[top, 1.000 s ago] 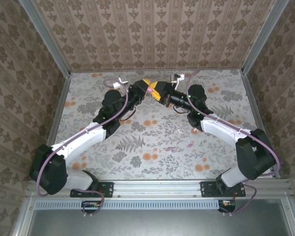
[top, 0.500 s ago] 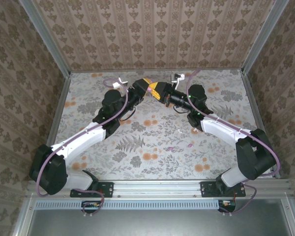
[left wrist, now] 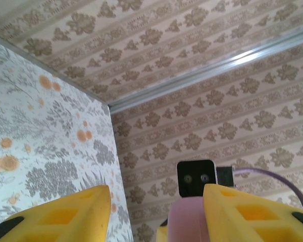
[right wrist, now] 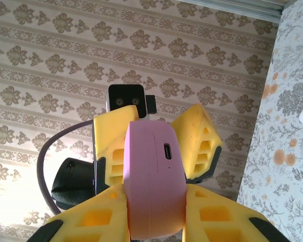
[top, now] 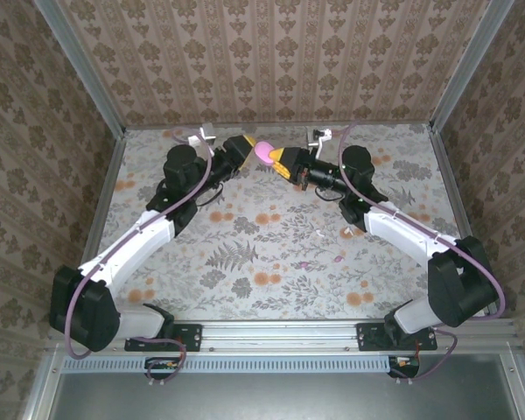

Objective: Insert wireless bluetooth earbuds into charging case

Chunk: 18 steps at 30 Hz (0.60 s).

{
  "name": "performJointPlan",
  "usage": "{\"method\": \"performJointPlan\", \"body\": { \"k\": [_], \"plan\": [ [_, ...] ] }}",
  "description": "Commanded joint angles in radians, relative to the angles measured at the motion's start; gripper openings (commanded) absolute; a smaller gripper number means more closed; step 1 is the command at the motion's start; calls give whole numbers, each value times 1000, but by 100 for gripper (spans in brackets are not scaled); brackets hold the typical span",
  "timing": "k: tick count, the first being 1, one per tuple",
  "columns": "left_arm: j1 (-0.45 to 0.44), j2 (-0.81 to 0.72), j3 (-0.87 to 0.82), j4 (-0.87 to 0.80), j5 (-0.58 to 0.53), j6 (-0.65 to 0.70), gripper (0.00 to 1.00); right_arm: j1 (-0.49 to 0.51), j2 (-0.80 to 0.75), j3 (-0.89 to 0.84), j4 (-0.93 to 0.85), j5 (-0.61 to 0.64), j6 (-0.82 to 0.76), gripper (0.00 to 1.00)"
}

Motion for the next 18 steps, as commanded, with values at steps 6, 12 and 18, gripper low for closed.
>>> {"method": "performJointPlan", "body": {
  "k": [6, 12, 18],
  "plan": [
    [3, 27, 68, -46, 181, 41, 57, -15, -22, 47, -3, -49, -21, 25],
    [4, 33, 65, -14, 194, 38, 63, -18, -18, 50, -3, -60, -16, 25],
    [6, 21, 52, -4, 158, 36, 71, -30, -31, 29, -5, -46, -15, 25]
  ]
}}
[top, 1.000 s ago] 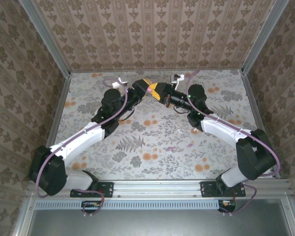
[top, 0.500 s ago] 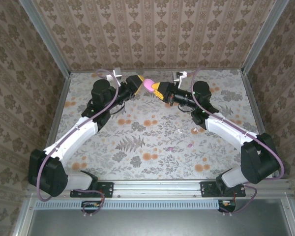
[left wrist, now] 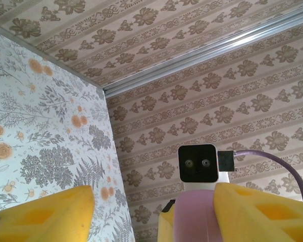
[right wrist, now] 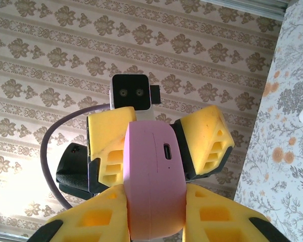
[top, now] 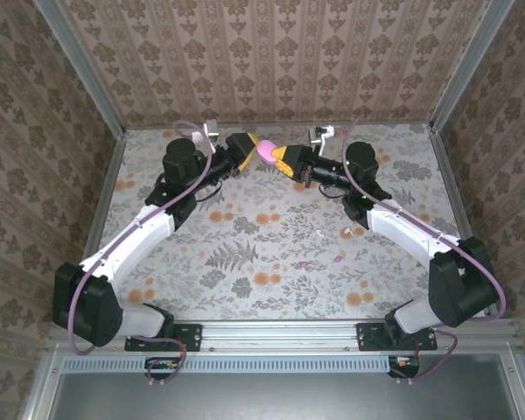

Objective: Insert wireless bluetooth earbuds into charging case

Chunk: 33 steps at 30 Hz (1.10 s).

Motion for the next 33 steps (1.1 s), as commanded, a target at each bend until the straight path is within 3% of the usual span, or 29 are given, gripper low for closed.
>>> {"method": "performJointPlan", "body": {
  "k": [1, 13, 17, 27, 33],
  "plan": [
    [-15, -10, 9, 32, 51, 25, 72, -6, -28, 15, 10, 0, -3, 25],
    [-18, -16, 3, 34, 35, 35, 73, -10, -24, -1, 23, 8, 12, 25],
    [-19, 2, 29, 0, 56, 39, 63, -10, -10, 19, 18, -23, 10, 25],
    [-40, 78, 91, -20, 173, 18, 52, -11, 19, 44, 11, -50, 15, 26],
    [-36, 58, 79, -31, 115, 20, 40, -22, 21, 45, 9, -68, 17, 27]
  ]
}}
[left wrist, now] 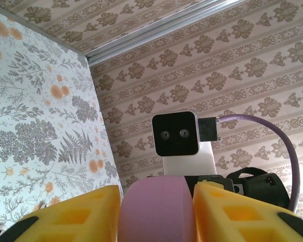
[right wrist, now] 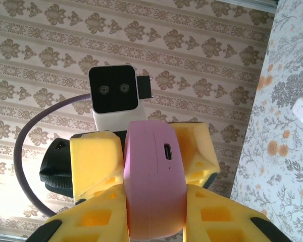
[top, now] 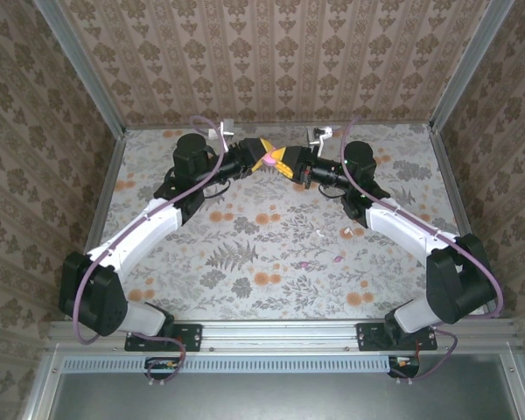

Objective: Insert wireless bluetooth earbuds into charging case

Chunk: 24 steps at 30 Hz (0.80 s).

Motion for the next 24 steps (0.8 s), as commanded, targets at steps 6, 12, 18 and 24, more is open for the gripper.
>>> {"method": "performJointPlan", "body": {
  "k": [6, 12, 18, 24],
  "plan": [
    [-2, -33, -2, -22, -43, -18, 28, -35, -14, 35, -12, -51, -12, 32],
    [-21, -58, -15, -69, -140, -72, 24, -40, -72, 74, -274, -12, -244, 49],
    [-62, -87, -33, -114, -261, -156, 25, -7, -199, 107, -621, 223, -893, 72],
    [-109, -80, -14, -99, -307, -201, 25, 59, -270, -9, -528, 309, -1566, 80]
  ]
}}
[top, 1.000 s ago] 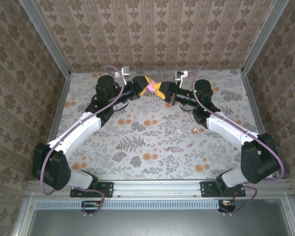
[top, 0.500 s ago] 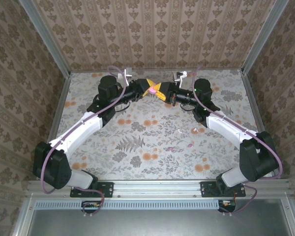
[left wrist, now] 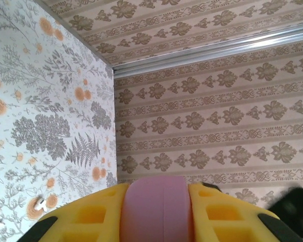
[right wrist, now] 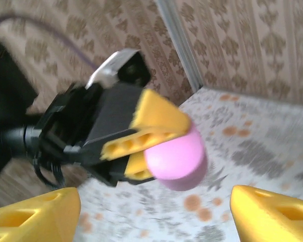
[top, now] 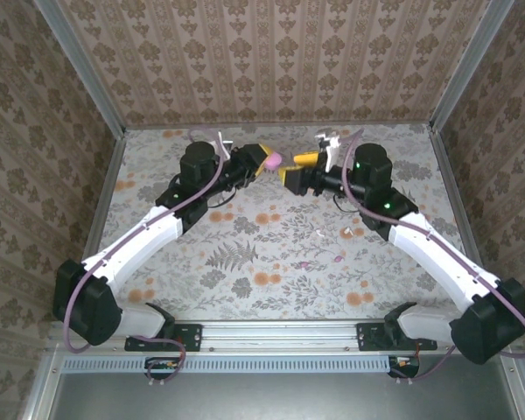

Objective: Insert wireless bluetooth earbuds into charging case

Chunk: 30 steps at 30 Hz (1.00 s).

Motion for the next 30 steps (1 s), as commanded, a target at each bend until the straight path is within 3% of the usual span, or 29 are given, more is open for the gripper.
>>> {"method": "performJointPlan", "body": {
  "k": [1, 6, 16, 20, 25, 30],
  "plan": [
    [-22, -20, 12, 15, -56, -50, 25, 10, 5, -30, -20, 78, -465, 80],
    [-42, -16, 21, 15, -57, -45, 25, 8, 55, 43, -73, 41, -517, 79],
    [-53, -19, 46, -5, -43, -14, 26, -24, 148, 142, -95, -79, -450, 67],
    [-55, -20, 49, -11, -38, -9, 26, -31, 170, 190, -152, -92, -456, 60],
    [-55, -10, 52, -2, -29, -9, 26, -32, 205, 225, -186, -128, -456, 59],
    [-55, -4, 57, 1, -21, -11, 26, -33, 214, 235, -199, -114, -459, 50]
  ]
}}
